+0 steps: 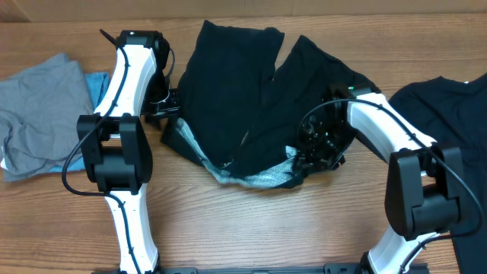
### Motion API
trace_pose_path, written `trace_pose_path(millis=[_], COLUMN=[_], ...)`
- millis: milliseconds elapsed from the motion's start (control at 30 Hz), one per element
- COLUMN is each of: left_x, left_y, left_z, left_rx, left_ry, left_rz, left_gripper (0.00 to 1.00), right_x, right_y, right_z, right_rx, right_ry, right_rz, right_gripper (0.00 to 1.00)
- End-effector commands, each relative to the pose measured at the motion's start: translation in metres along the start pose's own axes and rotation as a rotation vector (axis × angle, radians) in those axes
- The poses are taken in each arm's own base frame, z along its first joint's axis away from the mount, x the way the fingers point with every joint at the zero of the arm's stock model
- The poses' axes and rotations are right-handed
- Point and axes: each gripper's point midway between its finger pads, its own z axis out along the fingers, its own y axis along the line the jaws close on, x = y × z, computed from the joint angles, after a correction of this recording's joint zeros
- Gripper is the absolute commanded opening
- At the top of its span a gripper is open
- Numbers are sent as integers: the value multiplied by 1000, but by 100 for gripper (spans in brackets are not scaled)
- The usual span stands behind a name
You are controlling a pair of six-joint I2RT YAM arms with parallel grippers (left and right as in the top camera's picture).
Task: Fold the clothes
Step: 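Lay the pants flat on the table center with both grippers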
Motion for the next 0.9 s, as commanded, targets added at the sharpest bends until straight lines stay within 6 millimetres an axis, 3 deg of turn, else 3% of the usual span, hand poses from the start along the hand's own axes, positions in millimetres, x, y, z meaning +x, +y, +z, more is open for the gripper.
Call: trace_pose_path(millis=[0, 67, 100, 267, 467, 567, 633, 667, 733, 767, 800, 833, 867], left_x=[-1, -3, -4, 0, 34, 46, 49, 49, 49, 48, 48, 48, 50], left_y=[6, 4, 3, -1, -7, -4, -3, -3, -7, -10, -16, -22, -31], left_z=[-18, -28, -36, -107, -194, -212, -212, -210, -200, -194, -187, -179, -169], left_rx=[-19, -6, 4, 68, 209, 224, 224, 222, 226, 240, 260, 286, 317], left_ry=[-55, -83, -105, -291, -531, -586, -585, -577, -545, -524, -500, -472, -438], left_rz=[-12, -11, -11, -5, 21, 24, 24, 24, 29, 33, 42, 54, 77], left_gripper=[100, 100, 100, 100, 99, 95, 90, 86, 68, 44, 14, 4, 4], right_x=[3, -1, -3, -4, 7, 8, 4, 2, -3, -6, -11, -14, -18], right_y=[10, 12, 14, 37, 59, 64, 61, 59, 56, 57, 58, 58, 59], right_z=[-6, -12, -17, -57, -104, -113, -116, -116, -116, -117, -118, -118, -119], right_rx=[-10, 0, 3, 8, 39, 43, 67, 79, 93, 93, 91, 91, 90], right_ry=[-23, -39, -51, -104, -224, -275, -296, -304, -322, -334, -353, -365, -380], right_rz=[-34, -43, -47, -84, -147, -175, -182, -183, -190, -196, -207, -213, -221], right_gripper=[89, 100, 100, 100, 100, 100, 100, 100, 100, 100, 94, 81, 54])
